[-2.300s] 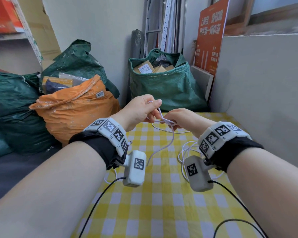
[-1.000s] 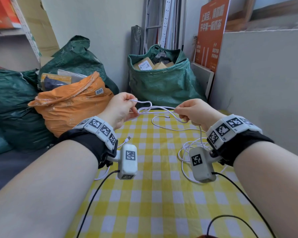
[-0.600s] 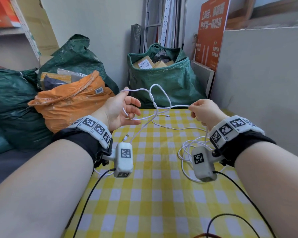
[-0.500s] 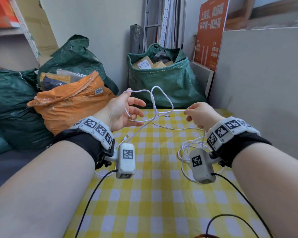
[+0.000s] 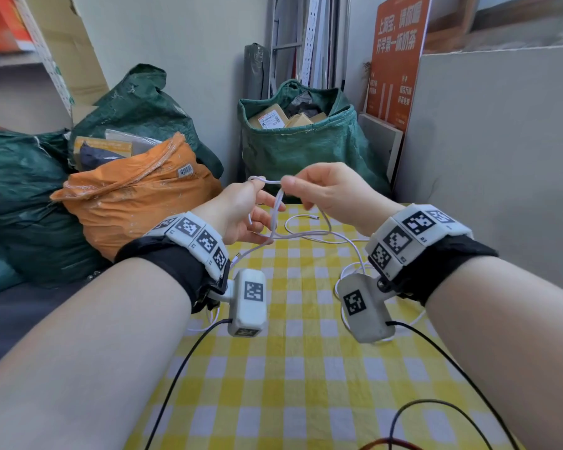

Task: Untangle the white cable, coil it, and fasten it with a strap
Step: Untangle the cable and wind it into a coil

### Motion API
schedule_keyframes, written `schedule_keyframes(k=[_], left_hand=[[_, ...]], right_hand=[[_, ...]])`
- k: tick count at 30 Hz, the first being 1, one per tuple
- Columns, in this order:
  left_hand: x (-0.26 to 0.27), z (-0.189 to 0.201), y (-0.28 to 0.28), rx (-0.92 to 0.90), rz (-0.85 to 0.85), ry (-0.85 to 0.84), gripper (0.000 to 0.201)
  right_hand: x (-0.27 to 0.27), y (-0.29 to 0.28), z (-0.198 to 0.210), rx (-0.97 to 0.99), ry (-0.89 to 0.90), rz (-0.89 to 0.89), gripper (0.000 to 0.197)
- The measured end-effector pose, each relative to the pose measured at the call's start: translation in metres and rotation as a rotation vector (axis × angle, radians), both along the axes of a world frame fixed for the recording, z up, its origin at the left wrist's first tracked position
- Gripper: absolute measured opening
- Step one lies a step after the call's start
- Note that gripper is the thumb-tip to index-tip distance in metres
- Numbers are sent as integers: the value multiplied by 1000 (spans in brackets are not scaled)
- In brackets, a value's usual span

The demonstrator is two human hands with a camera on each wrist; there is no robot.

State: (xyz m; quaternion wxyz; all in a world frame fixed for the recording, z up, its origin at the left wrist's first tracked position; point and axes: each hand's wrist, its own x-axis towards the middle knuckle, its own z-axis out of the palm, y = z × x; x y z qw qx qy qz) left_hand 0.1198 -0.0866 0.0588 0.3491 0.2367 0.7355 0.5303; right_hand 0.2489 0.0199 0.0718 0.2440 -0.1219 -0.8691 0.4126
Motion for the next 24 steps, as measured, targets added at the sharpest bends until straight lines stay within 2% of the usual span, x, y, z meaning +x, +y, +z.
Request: schedule_keyframes(k=[4,8,11,12,15,18,20,22,24], left_hand=[[-6,-1,-3,-85,40,7,58],[-24,-9,-14,-74,215,-98,54],[-26,-11,-21,-80,226,-153,19],[-26,-11,-21,-74,184,-122,14],[-20,-4,-14,-116,-21,49,37],[-4,7,-1,-357,-257,382,64],[7,11,9,-364,-337,577,81],[14,11,16,-207,-421,578,79],[21,11,18,-33,-469,419,63]], right_hand=[[-2,7,-5,9,26,-67,36],[4,37,-13,-133,162,-383,31],[7,53,-22,-136,58,-494,26],[7,54,-24,-132,25,-495,27],[3,48,-25,-181,7,-417,30],[-3,38,-23,-212,0,-306,29],[-5,31,-20,-195,-6,-247,28],[-6,28,-19,-153,-5,-214,27],[-5,28,-18,-127,13,-215,26]])
